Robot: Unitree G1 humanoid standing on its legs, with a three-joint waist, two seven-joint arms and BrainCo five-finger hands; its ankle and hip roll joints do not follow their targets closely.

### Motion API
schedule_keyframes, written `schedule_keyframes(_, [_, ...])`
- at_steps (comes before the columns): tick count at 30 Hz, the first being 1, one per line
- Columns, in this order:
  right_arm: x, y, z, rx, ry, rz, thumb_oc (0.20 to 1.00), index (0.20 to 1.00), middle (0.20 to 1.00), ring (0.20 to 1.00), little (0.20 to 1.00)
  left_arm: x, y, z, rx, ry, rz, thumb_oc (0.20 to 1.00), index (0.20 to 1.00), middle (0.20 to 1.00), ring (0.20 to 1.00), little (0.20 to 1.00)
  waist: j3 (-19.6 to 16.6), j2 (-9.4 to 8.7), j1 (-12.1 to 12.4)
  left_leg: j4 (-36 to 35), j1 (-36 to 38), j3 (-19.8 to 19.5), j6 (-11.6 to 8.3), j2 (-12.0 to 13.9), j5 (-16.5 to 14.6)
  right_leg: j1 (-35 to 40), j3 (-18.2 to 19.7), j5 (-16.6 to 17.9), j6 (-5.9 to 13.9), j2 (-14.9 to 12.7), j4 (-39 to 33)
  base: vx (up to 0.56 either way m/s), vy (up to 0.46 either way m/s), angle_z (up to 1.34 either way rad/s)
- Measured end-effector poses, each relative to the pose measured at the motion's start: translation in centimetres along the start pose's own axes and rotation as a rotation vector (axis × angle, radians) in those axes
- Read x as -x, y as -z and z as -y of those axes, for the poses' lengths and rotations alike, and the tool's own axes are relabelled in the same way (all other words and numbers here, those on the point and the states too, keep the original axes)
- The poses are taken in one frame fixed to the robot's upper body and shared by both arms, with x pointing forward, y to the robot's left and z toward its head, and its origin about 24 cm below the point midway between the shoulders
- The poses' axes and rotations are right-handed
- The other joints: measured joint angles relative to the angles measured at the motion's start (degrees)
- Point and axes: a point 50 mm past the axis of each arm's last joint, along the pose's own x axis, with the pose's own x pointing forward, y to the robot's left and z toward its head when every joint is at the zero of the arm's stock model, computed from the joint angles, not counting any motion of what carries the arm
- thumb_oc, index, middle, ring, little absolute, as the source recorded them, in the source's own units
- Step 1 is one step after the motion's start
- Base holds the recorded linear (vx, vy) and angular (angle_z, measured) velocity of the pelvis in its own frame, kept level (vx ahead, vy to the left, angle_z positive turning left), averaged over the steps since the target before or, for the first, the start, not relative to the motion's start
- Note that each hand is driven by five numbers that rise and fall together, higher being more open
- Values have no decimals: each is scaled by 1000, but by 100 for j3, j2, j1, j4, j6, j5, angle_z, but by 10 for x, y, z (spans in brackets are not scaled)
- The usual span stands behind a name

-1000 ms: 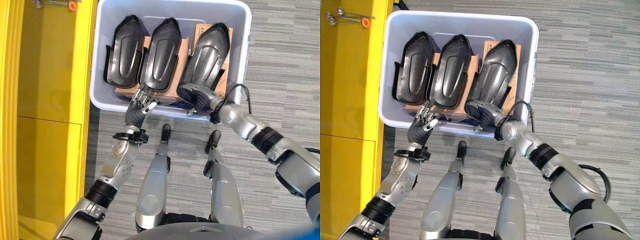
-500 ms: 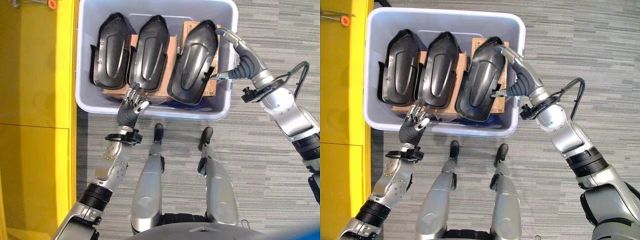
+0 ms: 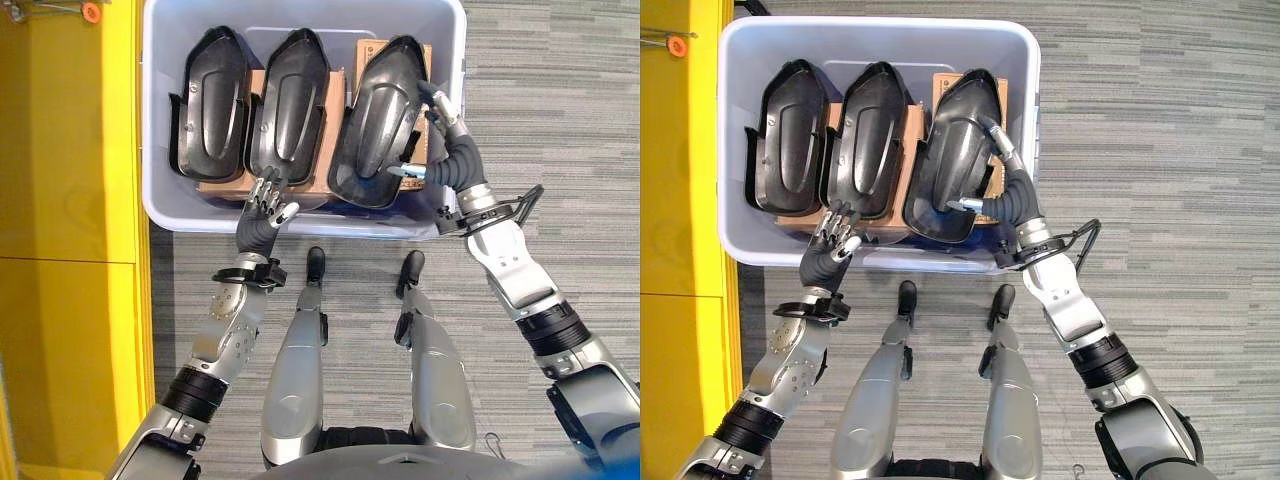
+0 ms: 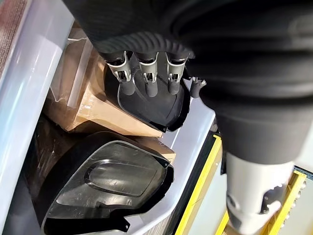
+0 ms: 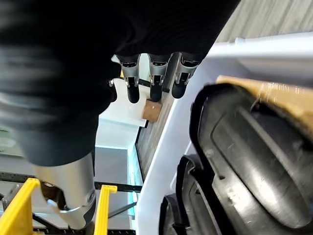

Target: Move parts from the plastic box to the shelf.

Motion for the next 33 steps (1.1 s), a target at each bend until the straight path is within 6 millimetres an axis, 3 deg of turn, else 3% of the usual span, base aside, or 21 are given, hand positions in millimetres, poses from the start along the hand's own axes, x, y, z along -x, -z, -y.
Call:
schedule_keyframes(4, [2, 3, -9, -31, -4, -17, 1000, 1000, 1000, 1000, 1000, 0, 0, -1, 0, -20, 0, 1000, 1000, 1000, 1000, 1000, 0, 1, 5, 6, 1, 13, 0, 0, 0, -3, 12, 2, 1, -2, 2, 0, 0, 0])
schedule_keyframes(15, [1, 8, -11, -43, 80, -43, 1000, 1000, 1000, 1000, 1000, 0, 2, -1, -1, -53, -6, 1000, 1000, 1000, 1000, 1000, -1, 5, 10, 8, 1, 19, 0, 0, 0, -9, 23, 2, 1, -6, 5, 0, 0, 0])
schedule_keyframes(33, [7, 14, -6, 148, 163, -34, 1000, 1000, 1000, 1000, 1000, 2, 5, 3, -35, -64, -8, 1000, 1000, 1000, 1000, 1000, 0, 9, -6, 9, -7, 86, 2, 2, -2, -71, 74, 1, 1, -7, 30, -2, 0, -1])
